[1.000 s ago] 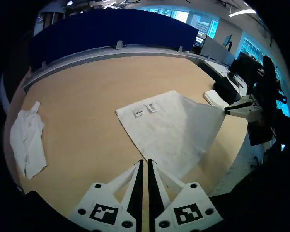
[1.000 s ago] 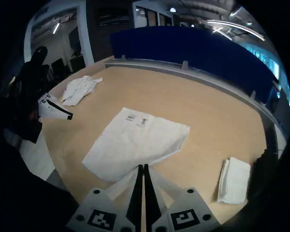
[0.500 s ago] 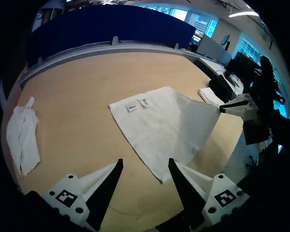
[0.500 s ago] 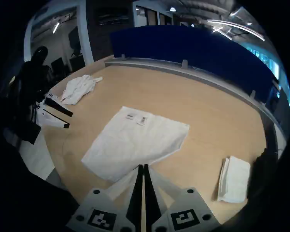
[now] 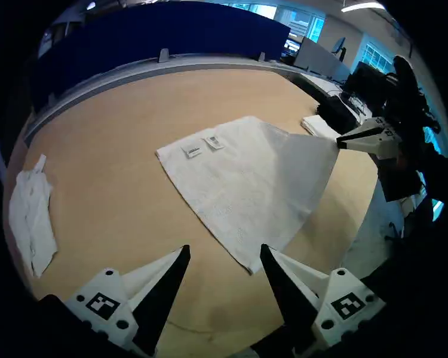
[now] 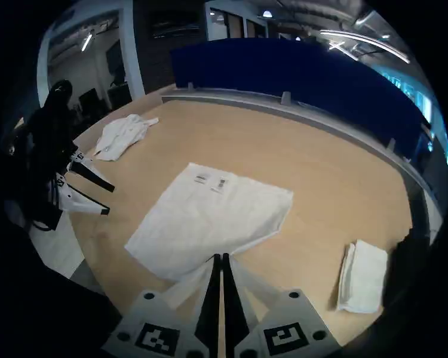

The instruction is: Fold towel

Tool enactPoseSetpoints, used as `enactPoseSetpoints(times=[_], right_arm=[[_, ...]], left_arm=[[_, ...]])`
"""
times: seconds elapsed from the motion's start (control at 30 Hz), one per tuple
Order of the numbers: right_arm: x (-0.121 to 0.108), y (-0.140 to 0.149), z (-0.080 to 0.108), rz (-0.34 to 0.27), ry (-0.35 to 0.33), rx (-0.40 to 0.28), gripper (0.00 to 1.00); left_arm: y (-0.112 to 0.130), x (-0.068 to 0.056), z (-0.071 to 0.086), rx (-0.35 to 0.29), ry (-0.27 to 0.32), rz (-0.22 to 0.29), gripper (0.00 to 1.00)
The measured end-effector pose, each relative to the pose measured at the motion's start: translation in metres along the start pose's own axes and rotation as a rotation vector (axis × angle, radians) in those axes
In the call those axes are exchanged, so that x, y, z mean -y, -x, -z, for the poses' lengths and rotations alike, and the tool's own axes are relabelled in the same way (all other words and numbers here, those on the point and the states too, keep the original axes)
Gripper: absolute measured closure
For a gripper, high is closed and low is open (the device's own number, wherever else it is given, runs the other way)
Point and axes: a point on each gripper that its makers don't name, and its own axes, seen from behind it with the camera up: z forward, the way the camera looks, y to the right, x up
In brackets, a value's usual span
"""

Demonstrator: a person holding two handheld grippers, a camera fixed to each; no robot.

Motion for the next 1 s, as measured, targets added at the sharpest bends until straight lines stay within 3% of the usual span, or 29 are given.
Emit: enactPoseSetpoints(times=[0.77,1.0], right_arm=[[0.004,0.008,-0.006,0.004,-0.009,0.012,0.98],[0.004,0.01,-0.005,0.003,-0.011,0.014,0.98]], left_arm=[[0.045,-0.03,-0.046,0.05,0.049,-0.121,0.13],[0.056,-0.037,-0.052,0.062,0.055,-0.154,0.13]])
